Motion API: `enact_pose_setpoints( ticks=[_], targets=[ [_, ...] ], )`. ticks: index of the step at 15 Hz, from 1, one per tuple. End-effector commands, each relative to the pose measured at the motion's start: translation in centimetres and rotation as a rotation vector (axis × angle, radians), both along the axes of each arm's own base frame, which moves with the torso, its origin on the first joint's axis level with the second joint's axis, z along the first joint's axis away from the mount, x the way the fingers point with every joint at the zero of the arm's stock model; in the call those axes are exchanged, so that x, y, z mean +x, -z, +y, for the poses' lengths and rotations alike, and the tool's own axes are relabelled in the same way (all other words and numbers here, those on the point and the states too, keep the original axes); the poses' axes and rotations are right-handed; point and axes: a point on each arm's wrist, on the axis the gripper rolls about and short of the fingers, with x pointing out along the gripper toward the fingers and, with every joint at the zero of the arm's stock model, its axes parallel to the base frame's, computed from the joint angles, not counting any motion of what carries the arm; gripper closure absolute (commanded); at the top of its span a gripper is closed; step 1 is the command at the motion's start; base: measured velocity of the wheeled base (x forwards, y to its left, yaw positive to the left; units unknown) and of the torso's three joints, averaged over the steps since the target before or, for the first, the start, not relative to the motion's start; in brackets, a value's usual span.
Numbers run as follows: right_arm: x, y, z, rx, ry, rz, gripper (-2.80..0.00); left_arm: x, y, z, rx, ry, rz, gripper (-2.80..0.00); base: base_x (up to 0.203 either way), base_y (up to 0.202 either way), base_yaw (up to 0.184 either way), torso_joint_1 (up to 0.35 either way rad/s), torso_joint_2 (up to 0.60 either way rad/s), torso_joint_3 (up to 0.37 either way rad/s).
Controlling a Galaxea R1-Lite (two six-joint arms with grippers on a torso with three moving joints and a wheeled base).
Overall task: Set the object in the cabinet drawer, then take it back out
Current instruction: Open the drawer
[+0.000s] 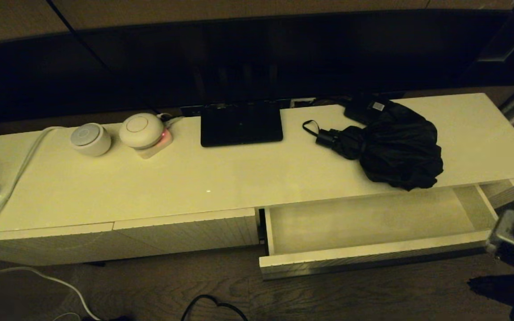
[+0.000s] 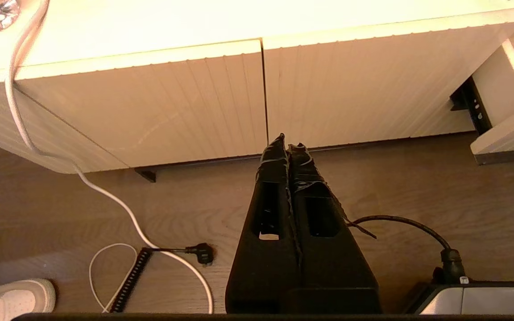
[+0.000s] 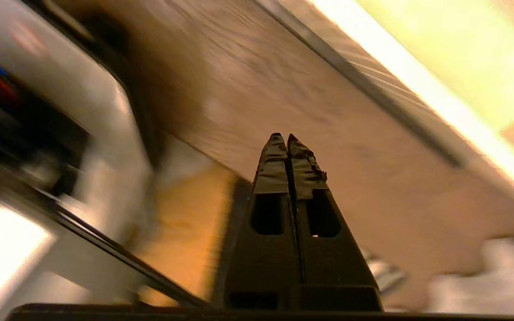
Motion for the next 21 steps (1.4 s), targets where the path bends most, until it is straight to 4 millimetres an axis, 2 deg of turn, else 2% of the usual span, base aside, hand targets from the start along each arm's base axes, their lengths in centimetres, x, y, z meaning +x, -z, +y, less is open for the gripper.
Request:
enact_pose_setpoints(
  ticks=[1,5,12,17,21],
  targets=[
    [2.4,0.5,1.6,0.081,0.099,0.098,0.0,0.0,0.1,0.0,0.0,-0.001,0.003,0.0,0.0,0.0,0.0,0.0,0.0,0.0],
    [6.3,1.0,3.5,0.19,0.289,0.187,0.0,0.0,0.1,0.0,0.0,-0.001,0.003,0.0,0.0,0.0,0.0,0.0,0.0,0.0],
    [12.0,2.5,4.6,0.152,0.466,0.186,0.0,0.0,0.1,0.0,0.0,-0.001,0.003,0.0,0.0,0.0,0.0,0.0,0.0,0.0],
    [15.1,3.1,4.8,0.169,0.506,0.155,0.0,0.0,0.1,0.0,0.0,-0.001,0.003,0.0,0.0,0.0,0.0,0.0,0.0,0.0],
    [16.8,3.2,4.7,0.176,0.53,0.148,0.0,0.0,0.1,0.0,0.0,-0.001,0.003,0.0,0.0,0.0,0.0,0.0,0.0,0.0]
  ],
)
